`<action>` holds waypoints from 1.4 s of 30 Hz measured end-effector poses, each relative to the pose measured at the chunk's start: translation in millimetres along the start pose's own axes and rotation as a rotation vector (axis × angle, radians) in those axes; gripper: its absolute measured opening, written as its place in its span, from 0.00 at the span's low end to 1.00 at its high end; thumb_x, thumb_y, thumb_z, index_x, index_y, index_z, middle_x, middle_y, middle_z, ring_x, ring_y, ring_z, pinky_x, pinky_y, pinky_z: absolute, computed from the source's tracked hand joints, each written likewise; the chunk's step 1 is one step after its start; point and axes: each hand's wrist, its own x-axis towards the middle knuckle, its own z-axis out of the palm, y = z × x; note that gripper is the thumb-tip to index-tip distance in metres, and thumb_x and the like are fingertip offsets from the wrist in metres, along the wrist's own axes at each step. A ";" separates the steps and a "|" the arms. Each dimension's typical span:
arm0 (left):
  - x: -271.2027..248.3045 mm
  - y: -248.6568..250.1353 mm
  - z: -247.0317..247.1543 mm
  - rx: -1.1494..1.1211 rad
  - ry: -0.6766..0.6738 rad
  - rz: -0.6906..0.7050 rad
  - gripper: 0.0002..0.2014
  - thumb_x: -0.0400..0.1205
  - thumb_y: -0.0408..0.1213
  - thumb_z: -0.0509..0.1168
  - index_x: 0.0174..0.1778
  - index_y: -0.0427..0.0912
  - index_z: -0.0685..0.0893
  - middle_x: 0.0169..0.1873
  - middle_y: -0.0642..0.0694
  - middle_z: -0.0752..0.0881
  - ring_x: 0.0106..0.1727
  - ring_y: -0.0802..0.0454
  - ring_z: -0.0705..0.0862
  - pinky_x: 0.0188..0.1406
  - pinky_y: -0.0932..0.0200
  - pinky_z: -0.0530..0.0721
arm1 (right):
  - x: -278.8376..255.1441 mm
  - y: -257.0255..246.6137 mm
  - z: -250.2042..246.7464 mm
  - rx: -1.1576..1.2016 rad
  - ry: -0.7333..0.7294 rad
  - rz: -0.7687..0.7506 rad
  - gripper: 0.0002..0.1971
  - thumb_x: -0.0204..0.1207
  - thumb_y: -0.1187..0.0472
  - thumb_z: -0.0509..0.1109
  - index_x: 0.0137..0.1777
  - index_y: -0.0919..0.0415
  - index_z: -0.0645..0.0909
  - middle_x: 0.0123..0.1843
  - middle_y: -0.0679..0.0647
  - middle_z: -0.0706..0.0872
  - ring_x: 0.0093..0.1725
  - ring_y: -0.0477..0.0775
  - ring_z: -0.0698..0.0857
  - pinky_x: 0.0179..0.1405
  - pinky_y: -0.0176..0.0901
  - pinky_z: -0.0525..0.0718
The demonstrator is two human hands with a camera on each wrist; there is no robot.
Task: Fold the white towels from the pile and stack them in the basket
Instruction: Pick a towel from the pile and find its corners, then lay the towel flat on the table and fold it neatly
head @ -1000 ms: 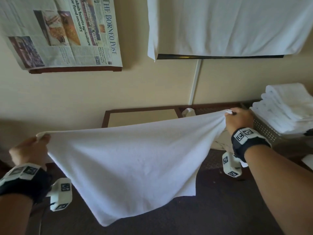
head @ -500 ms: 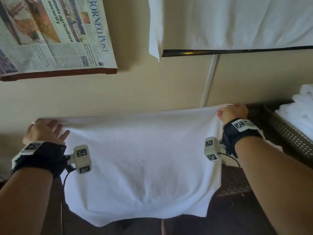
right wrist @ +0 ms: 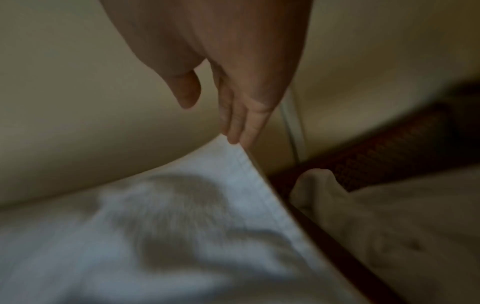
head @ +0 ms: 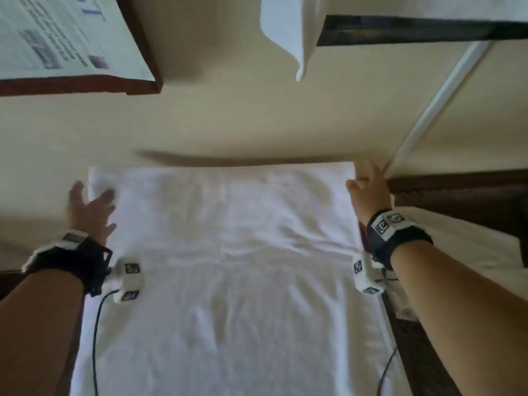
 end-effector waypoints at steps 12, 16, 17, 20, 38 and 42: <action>13.5 -112.7 34.6 1.282 -0.291 0.079 0.39 0.80 0.58 0.70 0.86 0.59 0.63 0.90 0.49 0.50 0.89 0.43 0.51 0.86 0.39 0.55 | -5.7 72.8 85.5 -0.851 -0.498 -0.014 0.43 0.79 0.34 0.60 0.86 0.48 0.42 0.87 0.62 0.33 0.86 0.70 0.40 0.81 0.71 0.56; 46.4 -100.5 54.3 1.273 -0.297 0.186 0.36 0.82 0.54 0.70 0.86 0.55 0.65 0.89 0.47 0.55 0.88 0.43 0.56 0.86 0.41 0.56 | 34.6 70.0 93.3 -0.835 -0.475 0.011 0.44 0.78 0.35 0.62 0.87 0.47 0.43 0.87 0.61 0.34 0.86 0.68 0.40 0.81 0.67 0.54; 49.0 -97.2 59.3 1.237 -0.293 0.209 0.36 0.83 0.51 0.71 0.86 0.52 0.66 0.89 0.46 0.56 0.88 0.44 0.57 0.86 0.42 0.56 | 43.0 72.4 91.9 -0.834 -0.464 0.004 0.44 0.78 0.36 0.63 0.87 0.47 0.44 0.88 0.60 0.35 0.86 0.67 0.41 0.82 0.65 0.53; 44.3 -94.4 61.8 1.172 -0.263 0.206 0.36 0.83 0.48 0.71 0.86 0.49 0.66 0.88 0.46 0.58 0.88 0.46 0.58 0.86 0.46 0.57 | 54.7 78.2 82.6 -0.790 -0.464 0.000 0.43 0.78 0.38 0.63 0.87 0.49 0.46 0.88 0.58 0.36 0.87 0.64 0.41 0.84 0.61 0.50; -186.5 -175.8 -43.1 1.417 -0.438 0.230 0.42 0.81 0.70 0.55 0.89 0.59 0.51 0.90 0.47 0.46 0.89 0.42 0.54 0.84 0.37 0.65 | -229.3 159.2 -0.4 -0.859 -0.564 -0.051 0.36 0.84 0.51 0.59 0.87 0.47 0.44 0.88 0.55 0.37 0.87 0.59 0.44 0.81 0.56 0.65; -193.1 -181.0 -42.3 1.499 -0.466 0.211 0.47 0.74 0.79 0.43 0.86 0.64 0.35 0.88 0.48 0.33 0.90 0.41 0.45 0.84 0.32 0.59 | -244.5 165.0 -5.2 -0.853 -0.649 -0.001 0.45 0.82 0.35 0.59 0.86 0.45 0.32 0.85 0.57 0.25 0.86 0.61 0.32 0.84 0.57 0.55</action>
